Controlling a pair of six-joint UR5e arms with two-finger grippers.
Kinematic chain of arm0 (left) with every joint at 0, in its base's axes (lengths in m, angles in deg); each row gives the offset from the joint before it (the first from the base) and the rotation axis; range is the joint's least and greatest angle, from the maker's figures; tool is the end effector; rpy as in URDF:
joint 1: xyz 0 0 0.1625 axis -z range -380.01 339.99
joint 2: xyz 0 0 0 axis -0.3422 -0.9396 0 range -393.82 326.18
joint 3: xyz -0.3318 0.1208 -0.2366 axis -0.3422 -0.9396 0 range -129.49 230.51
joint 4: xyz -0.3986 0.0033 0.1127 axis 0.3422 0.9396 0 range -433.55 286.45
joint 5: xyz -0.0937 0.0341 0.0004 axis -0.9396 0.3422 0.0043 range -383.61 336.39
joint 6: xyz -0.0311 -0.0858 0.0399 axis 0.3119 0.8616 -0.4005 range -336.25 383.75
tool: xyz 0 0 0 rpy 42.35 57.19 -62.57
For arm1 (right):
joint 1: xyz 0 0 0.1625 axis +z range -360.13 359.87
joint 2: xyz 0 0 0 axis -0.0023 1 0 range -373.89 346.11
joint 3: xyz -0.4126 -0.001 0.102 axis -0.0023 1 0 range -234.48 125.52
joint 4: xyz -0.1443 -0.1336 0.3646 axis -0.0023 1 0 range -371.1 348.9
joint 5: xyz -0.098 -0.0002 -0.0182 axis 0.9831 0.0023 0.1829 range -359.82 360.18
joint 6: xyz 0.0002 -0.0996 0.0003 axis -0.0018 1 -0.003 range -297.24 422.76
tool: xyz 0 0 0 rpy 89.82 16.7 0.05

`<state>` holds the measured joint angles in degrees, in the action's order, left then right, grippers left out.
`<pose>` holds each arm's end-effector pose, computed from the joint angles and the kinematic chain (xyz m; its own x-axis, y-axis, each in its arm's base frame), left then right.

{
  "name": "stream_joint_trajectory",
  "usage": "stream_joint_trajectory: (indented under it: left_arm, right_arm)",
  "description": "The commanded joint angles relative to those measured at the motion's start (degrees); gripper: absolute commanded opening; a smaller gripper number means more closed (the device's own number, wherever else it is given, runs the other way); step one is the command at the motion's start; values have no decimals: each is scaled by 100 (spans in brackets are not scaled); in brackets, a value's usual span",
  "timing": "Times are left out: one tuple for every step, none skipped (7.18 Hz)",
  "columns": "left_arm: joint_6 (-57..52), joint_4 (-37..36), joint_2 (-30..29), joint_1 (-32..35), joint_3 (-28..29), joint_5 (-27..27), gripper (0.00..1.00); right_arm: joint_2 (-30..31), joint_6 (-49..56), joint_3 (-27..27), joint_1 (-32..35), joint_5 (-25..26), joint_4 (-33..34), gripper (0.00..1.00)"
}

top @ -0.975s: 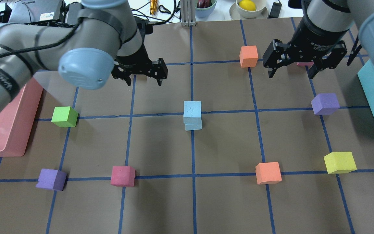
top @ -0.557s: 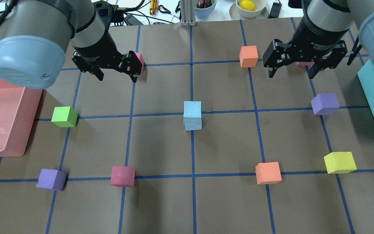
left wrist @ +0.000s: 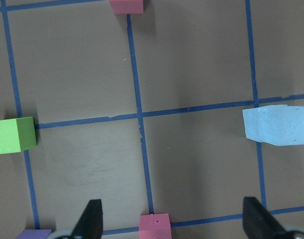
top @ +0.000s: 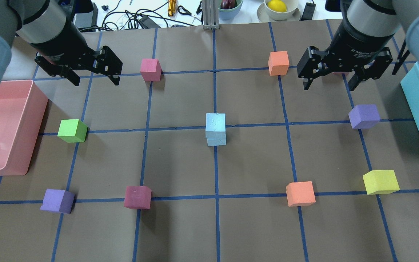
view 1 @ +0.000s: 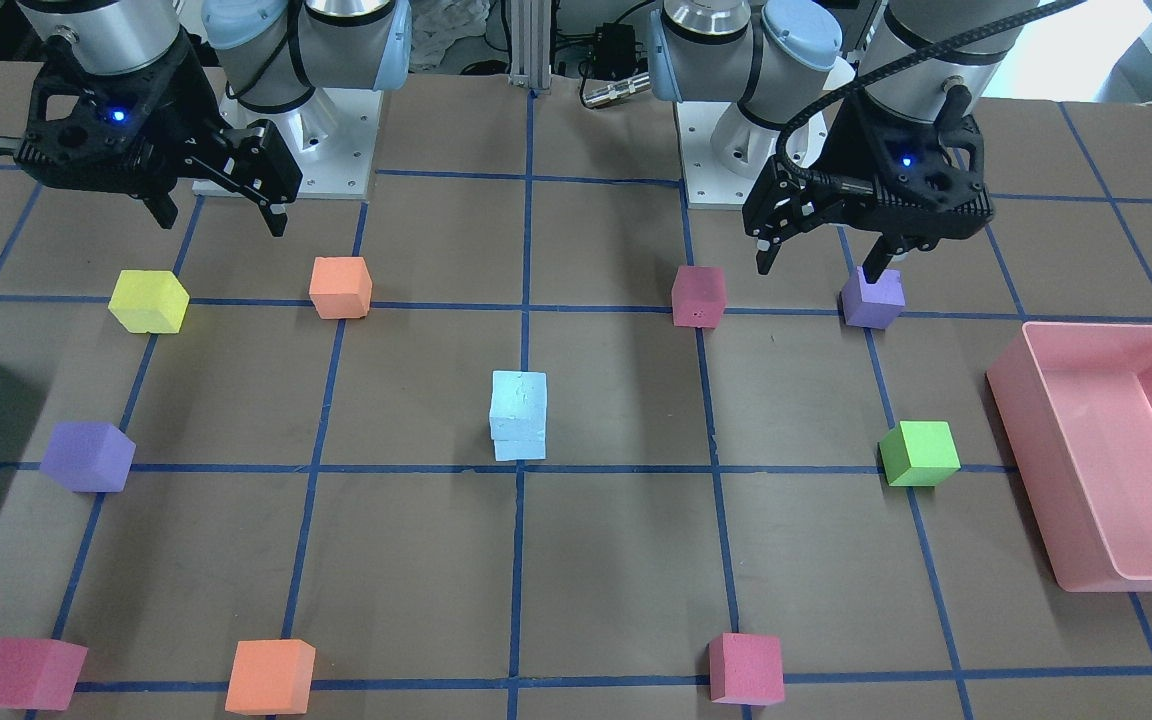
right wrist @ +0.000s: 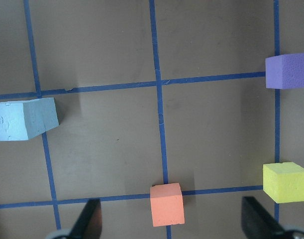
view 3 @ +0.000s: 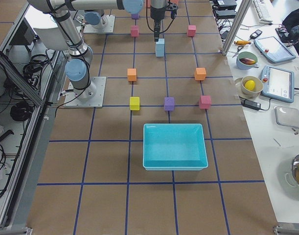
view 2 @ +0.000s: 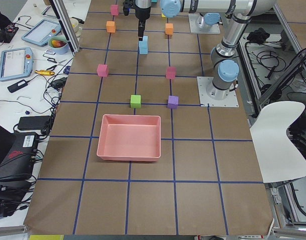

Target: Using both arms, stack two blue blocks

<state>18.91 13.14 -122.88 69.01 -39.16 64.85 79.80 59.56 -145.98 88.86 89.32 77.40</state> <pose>-0.1276 -0.4947 0.5048 -0.9974 0.0692 0.0201 0.0674 0.9944 -0.0816 0.1266 -0.4678 0.5032 -0.9972 0.0732 -0.0156 0.0733 0.9972 -0.0110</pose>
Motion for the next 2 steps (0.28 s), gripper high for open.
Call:
stream_joint_trajectory:
  left_arm:
    - [-25, 339, -42, 150, 310, 136, 100]
    - [-25, 339, -24, 115, 284, 136, 100]
  right_arm:
    - [9, 4, 1, 4, 6, -7, 100]
    - [9, 13, 27, 12, 6, -7, 100]
